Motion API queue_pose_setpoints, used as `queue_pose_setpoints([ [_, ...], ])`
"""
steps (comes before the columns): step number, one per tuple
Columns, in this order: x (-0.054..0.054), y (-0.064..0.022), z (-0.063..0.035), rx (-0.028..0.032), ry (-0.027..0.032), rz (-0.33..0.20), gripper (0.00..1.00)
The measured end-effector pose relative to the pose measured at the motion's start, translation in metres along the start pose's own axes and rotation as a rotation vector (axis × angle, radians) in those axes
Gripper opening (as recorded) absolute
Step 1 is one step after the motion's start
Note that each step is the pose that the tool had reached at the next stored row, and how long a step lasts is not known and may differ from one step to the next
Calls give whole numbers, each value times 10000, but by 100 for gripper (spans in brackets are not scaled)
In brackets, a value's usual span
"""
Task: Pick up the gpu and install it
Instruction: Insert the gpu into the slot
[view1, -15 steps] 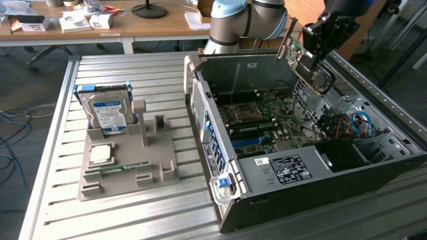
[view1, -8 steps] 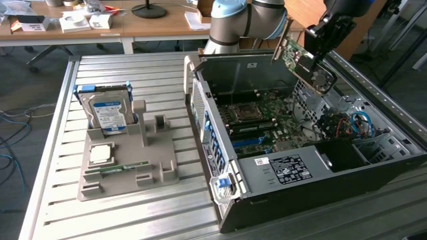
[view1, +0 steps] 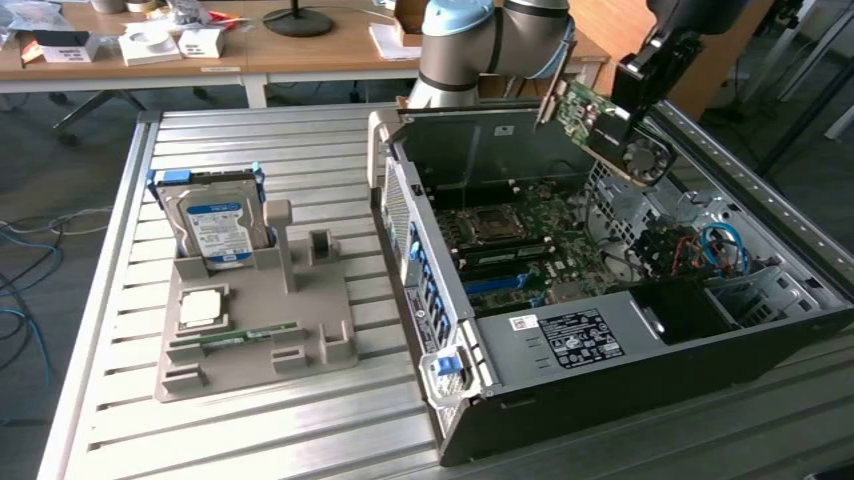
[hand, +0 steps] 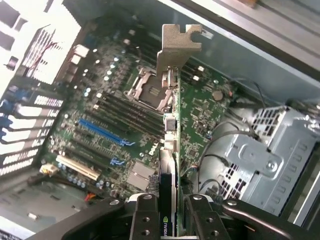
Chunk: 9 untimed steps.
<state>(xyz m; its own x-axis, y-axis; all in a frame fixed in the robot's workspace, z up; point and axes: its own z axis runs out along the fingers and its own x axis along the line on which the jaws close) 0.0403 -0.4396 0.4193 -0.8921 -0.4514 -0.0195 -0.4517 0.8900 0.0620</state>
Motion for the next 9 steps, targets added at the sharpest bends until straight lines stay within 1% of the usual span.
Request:
queue_pose_setpoints([
  [9, 0, 0, 3, -26, 104, -1626, 27],
])
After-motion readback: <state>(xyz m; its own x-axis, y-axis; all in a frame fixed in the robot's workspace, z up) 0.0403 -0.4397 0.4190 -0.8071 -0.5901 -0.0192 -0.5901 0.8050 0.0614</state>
